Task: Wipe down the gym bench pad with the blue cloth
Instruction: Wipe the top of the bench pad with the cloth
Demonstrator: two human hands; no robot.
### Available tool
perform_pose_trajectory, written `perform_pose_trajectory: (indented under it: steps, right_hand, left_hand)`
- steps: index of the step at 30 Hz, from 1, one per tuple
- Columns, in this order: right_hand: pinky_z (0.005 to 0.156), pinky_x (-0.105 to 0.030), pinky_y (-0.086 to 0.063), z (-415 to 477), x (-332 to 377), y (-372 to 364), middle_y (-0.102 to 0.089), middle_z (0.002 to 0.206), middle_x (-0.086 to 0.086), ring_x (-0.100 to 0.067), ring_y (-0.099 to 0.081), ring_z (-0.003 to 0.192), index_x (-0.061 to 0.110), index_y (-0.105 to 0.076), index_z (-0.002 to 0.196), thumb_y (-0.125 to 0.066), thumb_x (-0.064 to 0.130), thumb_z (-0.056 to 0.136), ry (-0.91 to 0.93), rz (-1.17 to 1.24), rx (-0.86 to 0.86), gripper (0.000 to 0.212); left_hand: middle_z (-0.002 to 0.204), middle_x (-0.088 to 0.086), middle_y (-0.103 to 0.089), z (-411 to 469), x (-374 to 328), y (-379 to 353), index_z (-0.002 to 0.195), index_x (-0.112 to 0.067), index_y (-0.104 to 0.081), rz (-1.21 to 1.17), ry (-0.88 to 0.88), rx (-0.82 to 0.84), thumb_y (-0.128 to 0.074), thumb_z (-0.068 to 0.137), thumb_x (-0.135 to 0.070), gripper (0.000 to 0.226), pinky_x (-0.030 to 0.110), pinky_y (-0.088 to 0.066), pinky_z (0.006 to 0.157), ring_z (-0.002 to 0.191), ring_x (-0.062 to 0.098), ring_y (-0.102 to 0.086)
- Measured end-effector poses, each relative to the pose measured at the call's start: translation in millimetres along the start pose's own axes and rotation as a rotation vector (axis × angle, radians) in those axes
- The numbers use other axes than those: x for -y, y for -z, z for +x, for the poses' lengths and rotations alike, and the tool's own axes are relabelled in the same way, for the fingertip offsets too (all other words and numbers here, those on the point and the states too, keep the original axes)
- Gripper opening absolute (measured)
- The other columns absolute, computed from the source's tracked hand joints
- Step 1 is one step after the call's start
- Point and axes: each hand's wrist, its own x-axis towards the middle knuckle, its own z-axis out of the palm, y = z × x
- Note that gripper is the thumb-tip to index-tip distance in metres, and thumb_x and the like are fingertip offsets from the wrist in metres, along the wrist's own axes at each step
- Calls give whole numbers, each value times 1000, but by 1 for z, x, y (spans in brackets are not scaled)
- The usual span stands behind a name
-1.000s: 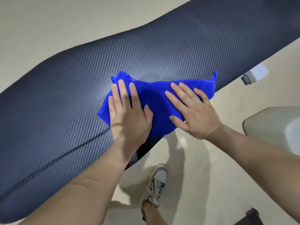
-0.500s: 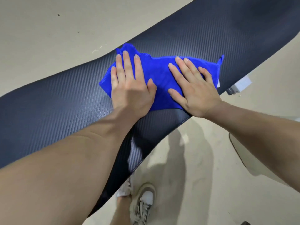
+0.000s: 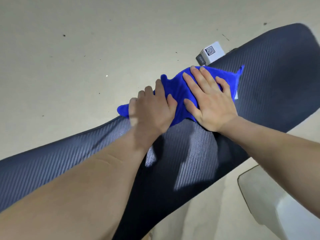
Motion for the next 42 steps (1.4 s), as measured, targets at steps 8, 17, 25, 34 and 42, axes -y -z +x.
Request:
perform_pose_trajectory:
  steps: [8,17,25,34,42]
  right_hand:
    - [113,-48,-14,36,-18,4,-27,158,2,-20,-17,148,26,-26,151,-26,44,98,-73,62,-87,56]
    - [115,-45,-14,-49,63,-20,-18,162,-1,-18,-15,149,18,-21,152,-27,39,96,-186,120,-64,61]
    - [118,-38,-13,-137,82,-40,-21,161,6,-10,-16,148,25,-32,149,-38,42,94,311,191,33,58]
    - [115,-41,-22,-130,-57,-34,-26,159,4,-14,-25,146,25,-33,150,-40,46,93,223,77,-56,61]
    - [113,-44,-23,-119,-172,-14,-25,160,2,-18,-23,147,23,-32,150,-37,51,95,96,-1,-83,62]
  left_hand:
    - [102,11,-65,51,-29,15,103,-16,-59,-165,20,132,-18,100,-36,46,36,-34,73,89,33,-55]
    - [159,7,-18,-54,11,-14,152,-21,-15,-9,10,-51,-18,94,-41,61,49,-17,115,145,25,-19]
    - [154,23,-22,-202,12,-63,146,-4,-28,-33,387,-36,-25,90,-35,64,68,-25,103,140,44,-21]
    - [158,18,-12,-132,-101,-63,151,-17,-18,-39,371,-99,-28,89,-38,66,61,-11,112,145,37,-9]
    - [160,13,-9,-65,-188,-56,151,-29,-16,27,78,-112,-27,90,-45,63,59,-8,114,147,32,-5]
